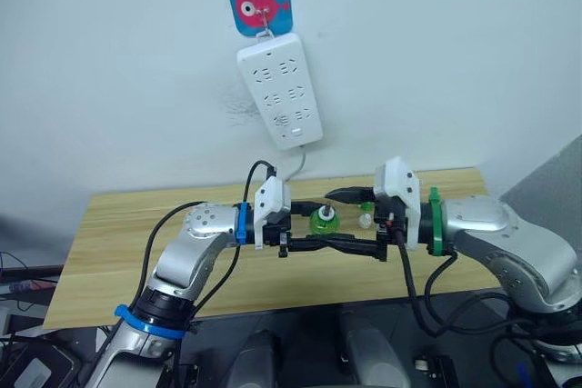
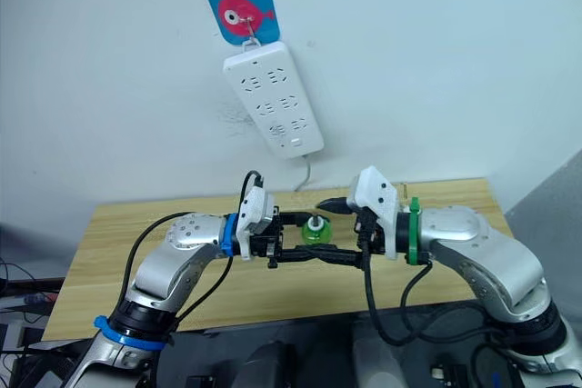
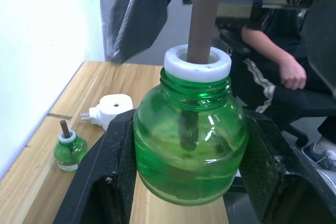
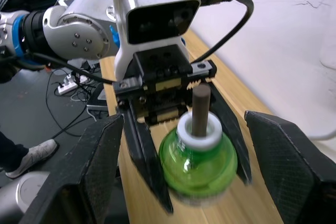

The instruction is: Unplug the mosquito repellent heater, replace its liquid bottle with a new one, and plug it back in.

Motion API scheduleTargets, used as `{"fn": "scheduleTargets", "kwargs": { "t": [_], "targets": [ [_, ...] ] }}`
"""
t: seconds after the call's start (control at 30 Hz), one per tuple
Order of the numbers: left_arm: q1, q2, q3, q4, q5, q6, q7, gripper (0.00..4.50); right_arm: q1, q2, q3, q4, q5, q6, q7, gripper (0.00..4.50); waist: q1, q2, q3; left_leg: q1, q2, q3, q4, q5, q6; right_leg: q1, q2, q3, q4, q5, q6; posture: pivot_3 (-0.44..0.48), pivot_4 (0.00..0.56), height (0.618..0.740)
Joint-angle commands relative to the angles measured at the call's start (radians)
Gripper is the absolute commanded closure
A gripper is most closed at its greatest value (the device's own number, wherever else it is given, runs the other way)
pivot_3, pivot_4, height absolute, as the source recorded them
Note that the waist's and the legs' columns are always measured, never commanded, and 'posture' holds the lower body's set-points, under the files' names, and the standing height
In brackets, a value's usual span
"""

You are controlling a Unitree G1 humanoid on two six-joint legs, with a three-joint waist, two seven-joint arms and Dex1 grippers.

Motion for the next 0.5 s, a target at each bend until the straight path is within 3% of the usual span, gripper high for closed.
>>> {"fn": "scheduleTargets", "kwargs": {
  "t": [0.03, 0.13, 0.37, 0.5],
  "targets": [
    [-0.011, -0.011, -0.005, -0.019, -0.007, -0.020, -0.004, 2.20, -0.012, 0.008, 0.003, -0.013, -0.013, -0.011, -0.008, 0.67, 0.000, 0.000, 0.000, 0.000, 0.000, 0.000, 0.000, 0.000, 0.000, 0.000, 0.000, 0.000, 0.000, 0.000, 0.000, -0.209, 0.166, 0.740],
    [-0.012, -0.014, -0.002, -0.023, -0.008, -0.017, -0.002, 2.20, -0.010, 0.015, 0.004, -0.009, -0.021, -0.019, -0.009, 1.22, -0.001, -0.001, -0.001, 0.000, 0.000, 0.000, 0.000, 0.000, 0.000, 0.000, -0.001, 0.000, 0.000, 0.000, 0.000, -0.205, 0.162, 0.740],
    [-0.003, -0.015, 0.006, -0.033, -0.016, -0.011, 0.007, 2.20, -0.007, 0.010, 0.020, -0.001, -0.064, -0.056, 0.009, 3.59, -0.001, -0.001, -0.003, 0.000, 0.000, 0.000, 0.000, 0.000, 0.000, 0.000, 0.000, 0.000, 0.001, 0.000, 0.000, -0.191, 0.152, 0.740],
    [0.009, -0.020, 0.022, -0.040, -0.041, 0.004, 0.015, 2.20, -0.003, 0.012, 0.014, 0.002, -0.072, -0.069, 0.020, 3.66, -0.001, -0.002, -0.004, 0.001, 0.000, 0.000, 0.000, 0.000, 0.000, 0.000, 0.000, 0.000, 0.001, 0.000, 0.000, -0.189, 0.149, 0.740]
  ]
}}
